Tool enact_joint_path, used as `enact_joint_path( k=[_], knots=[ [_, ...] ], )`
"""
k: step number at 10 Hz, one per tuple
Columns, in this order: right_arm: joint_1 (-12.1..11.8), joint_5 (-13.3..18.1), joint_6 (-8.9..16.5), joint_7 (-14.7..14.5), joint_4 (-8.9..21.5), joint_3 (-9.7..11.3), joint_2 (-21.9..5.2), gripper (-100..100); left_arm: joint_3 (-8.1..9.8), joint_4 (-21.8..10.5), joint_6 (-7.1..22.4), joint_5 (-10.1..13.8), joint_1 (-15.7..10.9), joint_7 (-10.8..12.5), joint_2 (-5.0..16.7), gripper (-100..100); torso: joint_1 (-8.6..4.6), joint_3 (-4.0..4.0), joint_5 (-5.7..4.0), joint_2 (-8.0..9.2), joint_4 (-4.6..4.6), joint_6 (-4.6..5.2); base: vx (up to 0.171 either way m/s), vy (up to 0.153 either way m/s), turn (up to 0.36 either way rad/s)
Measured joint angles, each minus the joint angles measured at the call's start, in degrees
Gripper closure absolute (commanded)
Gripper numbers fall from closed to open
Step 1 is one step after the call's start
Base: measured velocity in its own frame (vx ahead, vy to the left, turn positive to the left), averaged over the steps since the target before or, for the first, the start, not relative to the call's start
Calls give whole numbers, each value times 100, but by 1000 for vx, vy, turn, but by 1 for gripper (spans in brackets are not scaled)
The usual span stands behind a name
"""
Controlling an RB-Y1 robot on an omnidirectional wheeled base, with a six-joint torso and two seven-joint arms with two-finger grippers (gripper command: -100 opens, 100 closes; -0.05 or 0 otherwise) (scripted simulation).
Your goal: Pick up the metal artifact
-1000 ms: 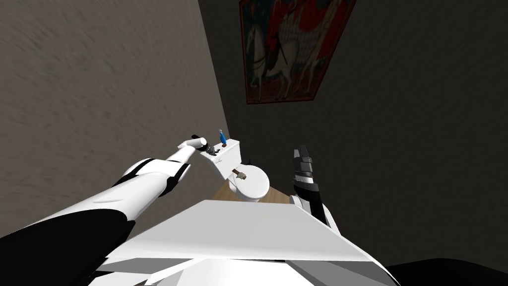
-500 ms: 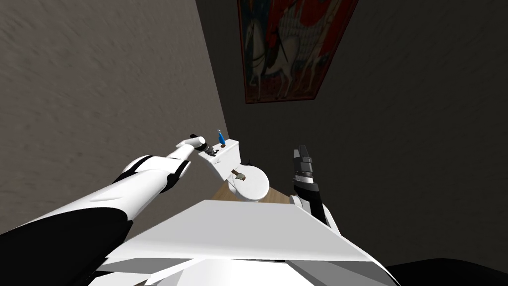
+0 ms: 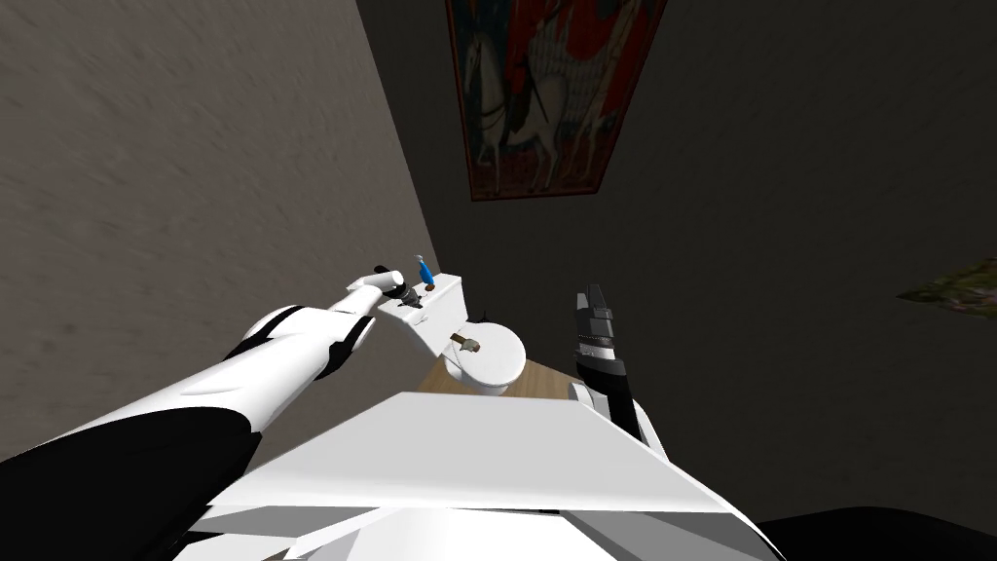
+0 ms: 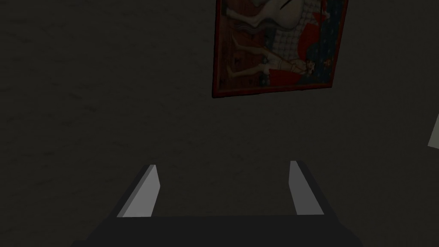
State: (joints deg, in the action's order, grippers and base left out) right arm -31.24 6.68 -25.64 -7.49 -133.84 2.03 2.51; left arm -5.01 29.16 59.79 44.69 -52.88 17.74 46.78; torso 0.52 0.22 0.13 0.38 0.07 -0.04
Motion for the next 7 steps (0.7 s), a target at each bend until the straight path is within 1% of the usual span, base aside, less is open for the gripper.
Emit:
enact_joint_path(
  k=[1, 2, 3, 4, 7],
  knots=[
    [0, 0, 0, 0, 0, 0, 0, 0, -5, -48, -56, -46, 6, 99, -2, -100, -8, -2, -1, -4, -1, 1, -79, 79, -177],
    [0, 0, 0, 0, 0, 0, 0, 0, -13, -157, -121, -89, -31, 161, -12, -100, -15, -5, -3, -9, -2, 1, -98, 88, -323],
    [0, 0, 0, 0, 0, 1, 0, 0, -29, -347, -221, -157, -107, 237, -30, -100, -16, -4, -4, -6, -2, 6, -49, 45, -82],
    [-2, 0, 0, 0, 0, 0, 1, 0, -32, -369, -247, -165, -117, 255, -36, 100, -27, -10, -5, -20, -3, -4, -8, 8, 14],
    [-2, 0, 0, 0, 0, 1, 1, 0, -26, -363, -252, -162, -124, 259, -27, 100, -42, -29, -5, -44, -17, 0, 0, 0, 0]
  ],
)
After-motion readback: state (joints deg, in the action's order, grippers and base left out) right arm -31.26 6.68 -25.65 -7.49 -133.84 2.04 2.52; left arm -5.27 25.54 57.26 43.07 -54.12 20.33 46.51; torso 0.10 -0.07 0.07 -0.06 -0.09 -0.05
